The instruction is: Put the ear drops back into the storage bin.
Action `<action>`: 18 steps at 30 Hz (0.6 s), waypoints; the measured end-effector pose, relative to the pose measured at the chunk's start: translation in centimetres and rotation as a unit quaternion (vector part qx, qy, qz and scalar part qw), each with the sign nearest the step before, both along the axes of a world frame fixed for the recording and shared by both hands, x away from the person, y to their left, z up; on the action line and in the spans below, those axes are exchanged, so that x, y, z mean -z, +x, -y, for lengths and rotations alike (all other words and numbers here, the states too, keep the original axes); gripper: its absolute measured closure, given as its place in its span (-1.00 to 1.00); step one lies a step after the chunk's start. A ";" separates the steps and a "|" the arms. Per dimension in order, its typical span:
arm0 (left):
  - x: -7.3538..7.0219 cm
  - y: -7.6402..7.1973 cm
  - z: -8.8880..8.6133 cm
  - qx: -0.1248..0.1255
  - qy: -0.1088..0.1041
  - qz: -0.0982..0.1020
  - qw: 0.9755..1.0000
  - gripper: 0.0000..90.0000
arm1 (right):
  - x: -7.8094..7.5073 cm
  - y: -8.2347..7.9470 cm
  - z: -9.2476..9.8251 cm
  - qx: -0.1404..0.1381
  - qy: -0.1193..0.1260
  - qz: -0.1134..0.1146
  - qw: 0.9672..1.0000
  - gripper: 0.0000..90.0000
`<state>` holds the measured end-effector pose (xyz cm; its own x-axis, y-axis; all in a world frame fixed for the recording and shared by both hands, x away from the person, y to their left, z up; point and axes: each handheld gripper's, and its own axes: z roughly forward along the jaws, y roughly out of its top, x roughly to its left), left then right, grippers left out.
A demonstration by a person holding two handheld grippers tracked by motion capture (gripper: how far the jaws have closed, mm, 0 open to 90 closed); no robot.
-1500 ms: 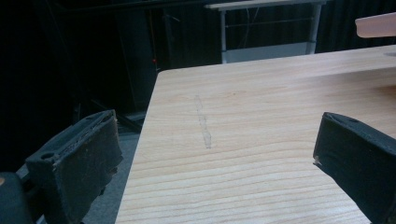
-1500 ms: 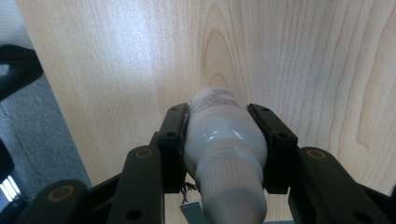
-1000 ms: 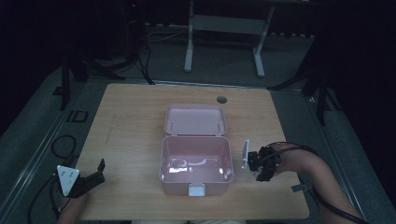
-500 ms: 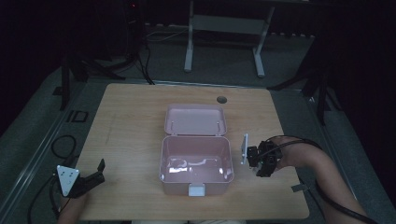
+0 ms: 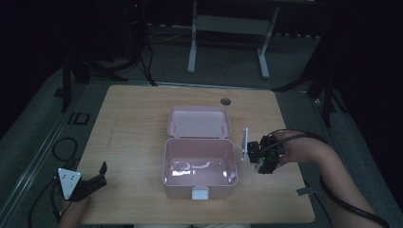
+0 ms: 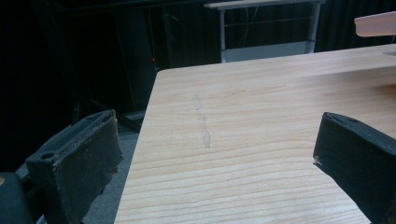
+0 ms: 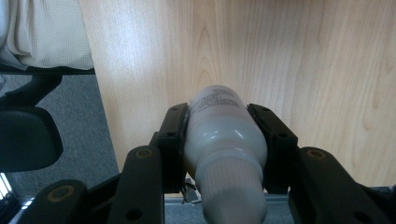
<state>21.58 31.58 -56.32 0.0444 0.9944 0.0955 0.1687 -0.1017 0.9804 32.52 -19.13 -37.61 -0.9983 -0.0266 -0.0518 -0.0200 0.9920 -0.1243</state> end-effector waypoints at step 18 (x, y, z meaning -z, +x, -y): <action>0.0 0.0 -0.1 0.000 -0.002 0.000 1.000 -0.98 | -2.0 -0.1 -4.0 -0.025 0.011 -0.001 1.000 0.33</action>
